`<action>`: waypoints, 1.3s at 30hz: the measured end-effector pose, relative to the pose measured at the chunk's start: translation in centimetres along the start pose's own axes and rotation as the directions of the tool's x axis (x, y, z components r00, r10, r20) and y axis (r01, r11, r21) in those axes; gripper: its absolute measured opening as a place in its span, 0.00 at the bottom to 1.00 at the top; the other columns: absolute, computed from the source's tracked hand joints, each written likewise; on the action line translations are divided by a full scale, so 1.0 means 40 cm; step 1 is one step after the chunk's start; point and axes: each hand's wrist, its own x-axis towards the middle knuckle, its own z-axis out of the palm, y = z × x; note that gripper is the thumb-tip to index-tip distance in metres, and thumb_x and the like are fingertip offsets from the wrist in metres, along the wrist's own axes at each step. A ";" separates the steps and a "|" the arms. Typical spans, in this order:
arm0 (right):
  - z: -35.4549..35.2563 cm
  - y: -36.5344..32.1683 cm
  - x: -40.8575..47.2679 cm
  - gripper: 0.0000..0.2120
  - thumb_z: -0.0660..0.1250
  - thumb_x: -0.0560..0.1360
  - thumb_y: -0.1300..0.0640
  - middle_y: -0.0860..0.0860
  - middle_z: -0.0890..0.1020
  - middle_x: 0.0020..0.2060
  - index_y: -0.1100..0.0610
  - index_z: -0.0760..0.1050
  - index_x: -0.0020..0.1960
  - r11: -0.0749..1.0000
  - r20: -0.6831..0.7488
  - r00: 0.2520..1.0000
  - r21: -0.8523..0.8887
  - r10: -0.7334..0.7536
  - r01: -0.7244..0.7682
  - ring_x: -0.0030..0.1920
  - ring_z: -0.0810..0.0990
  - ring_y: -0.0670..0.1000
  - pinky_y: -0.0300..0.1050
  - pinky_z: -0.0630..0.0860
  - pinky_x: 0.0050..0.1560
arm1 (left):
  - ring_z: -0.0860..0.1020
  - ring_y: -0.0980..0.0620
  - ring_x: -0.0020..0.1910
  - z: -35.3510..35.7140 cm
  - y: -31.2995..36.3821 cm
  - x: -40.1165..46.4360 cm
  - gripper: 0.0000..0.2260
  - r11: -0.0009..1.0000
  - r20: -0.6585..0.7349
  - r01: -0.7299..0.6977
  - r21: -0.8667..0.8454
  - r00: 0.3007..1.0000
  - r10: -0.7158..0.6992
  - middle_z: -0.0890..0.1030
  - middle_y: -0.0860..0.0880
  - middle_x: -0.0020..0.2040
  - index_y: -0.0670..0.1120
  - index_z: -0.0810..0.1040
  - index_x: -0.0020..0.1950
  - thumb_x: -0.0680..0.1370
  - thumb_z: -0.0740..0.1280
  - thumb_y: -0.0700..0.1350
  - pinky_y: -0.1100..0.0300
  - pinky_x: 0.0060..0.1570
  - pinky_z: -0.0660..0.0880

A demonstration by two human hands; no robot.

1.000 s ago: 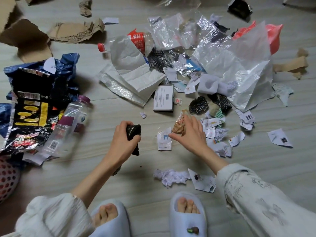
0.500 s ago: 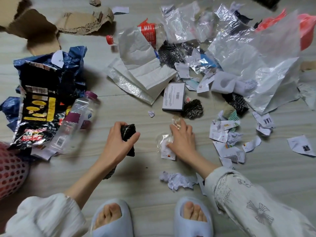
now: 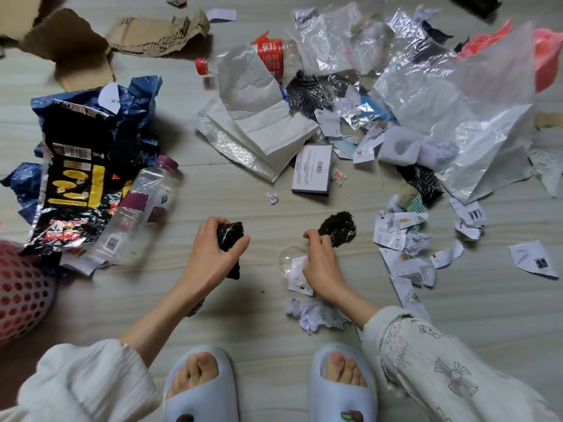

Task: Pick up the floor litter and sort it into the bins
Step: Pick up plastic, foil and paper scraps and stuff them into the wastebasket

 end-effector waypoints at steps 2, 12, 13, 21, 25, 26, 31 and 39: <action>0.000 0.001 -0.001 0.24 0.54 0.73 0.72 0.57 0.69 0.58 0.56 0.63 0.66 1.000 -0.012 1.000 -0.011 -0.013 0.013 0.53 0.72 0.59 0.46 0.68 0.50 | 0.75 0.44 0.49 0.001 -0.001 -0.003 0.15 1.000 -0.008 -0.010 -0.003 1.000 0.010 0.73 0.48 0.49 0.60 0.66 0.46 0.65 0.65 0.61 0.48 0.49 0.75; -0.078 -0.042 -0.003 0.22 0.63 0.74 0.65 0.56 0.77 0.61 0.58 0.68 0.68 0.990 -0.040 0.993 0.078 -0.113 0.115 0.61 0.74 0.56 0.39 0.67 0.58 | 0.72 0.51 0.54 0.032 -0.009 -0.027 0.18 0.975 0.123 -0.158 0.159 0.983 0.139 0.71 0.51 0.51 0.51 0.71 0.55 0.69 0.73 0.50 0.61 0.52 0.66; -0.085 -0.056 -0.003 0.21 0.64 0.75 0.64 0.56 0.79 0.60 0.58 0.70 0.67 0.987 -0.053 0.989 0.078 -0.136 0.140 0.60 0.75 0.56 0.41 0.68 0.58 | 0.71 0.51 0.55 0.034 -0.007 -0.027 0.21 0.968 0.144 -0.179 0.178 0.977 0.154 0.70 0.51 0.51 0.52 0.71 0.57 0.68 0.74 0.52 0.60 0.54 0.66; -0.105 -0.117 -0.041 0.09 0.68 0.68 0.68 0.56 0.83 0.42 0.62 0.81 0.47 0.893 -0.162 0.880 -0.014 -0.446 0.450 0.46 0.78 0.56 0.41 0.66 0.44 | 0.65 0.54 0.55 0.028 0.036 -0.020 0.41 0.894 0.239 -0.355 0.274 0.925 0.294 0.64 0.51 0.52 0.56 0.60 0.73 0.64 0.76 0.57 0.61 0.58 0.66; -0.106 -0.123 -0.056 0.08 0.63 0.67 0.63 0.54 0.82 0.37 0.62 0.80 0.42 0.856 -0.157 0.845 -0.002 -0.510 0.517 0.41 0.78 0.55 0.41 0.69 0.41 | 0.62 0.57 0.59 0.015 0.024 -0.018 0.38 0.900 0.247 -0.371 0.228 0.916 0.315 0.61 0.54 0.57 0.57 0.67 0.69 0.61 0.75 0.60 0.63 0.61 0.62; -0.106 -0.127 -0.058 0.09 0.63 0.66 0.65 0.55 0.82 0.38 0.63 0.80 0.43 0.853 -0.153 0.843 0.001 -0.515 0.522 0.41 0.78 0.55 0.41 0.69 0.41 | 0.63 0.56 0.60 0.015 0.021 -0.017 0.34 0.907 0.248 -0.369 0.206 0.916 0.316 0.63 0.55 0.57 0.56 0.70 0.66 0.62 0.75 0.59 0.64 0.60 0.61; -0.100 -0.154 -0.069 0.09 0.63 0.67 0.67 0.56 0.82 0.39 0.64 0.80 0.43 0.867 -0.187 0.874 0.151 -0.448 0.476 0.40 0.77 0.51 0.34 0.69 0.42 | 0.73 0.51 0.45 0.023 0.039 -0.036 0.10 0.933 0.103 -0.343 0.104 0.937 0.333 0.73 0.59 0.39 0.51 0.75 0.47 0.69 0.73 0.45 0.63 0.42 0.68; -0.130 -0.205 -0.080 0.07 0.68 0.70 0.69 0.55 0.82 0.42 0.63 0.80 0.46 0.868 -0.259 0.891 0.240 -0.373 0.434 0.41 0.73 0.41 0.27 0.66 0.41 | 0.75 0.54 0.26 -0.015 0.098 -0.055 0.07 0.956 0.049 -0.267 -0.120 0.960 0.275 0.75 0.52 0.27 0.45 0.74 0.39 0.72 0.69 0.35 0.58 0.28 0.75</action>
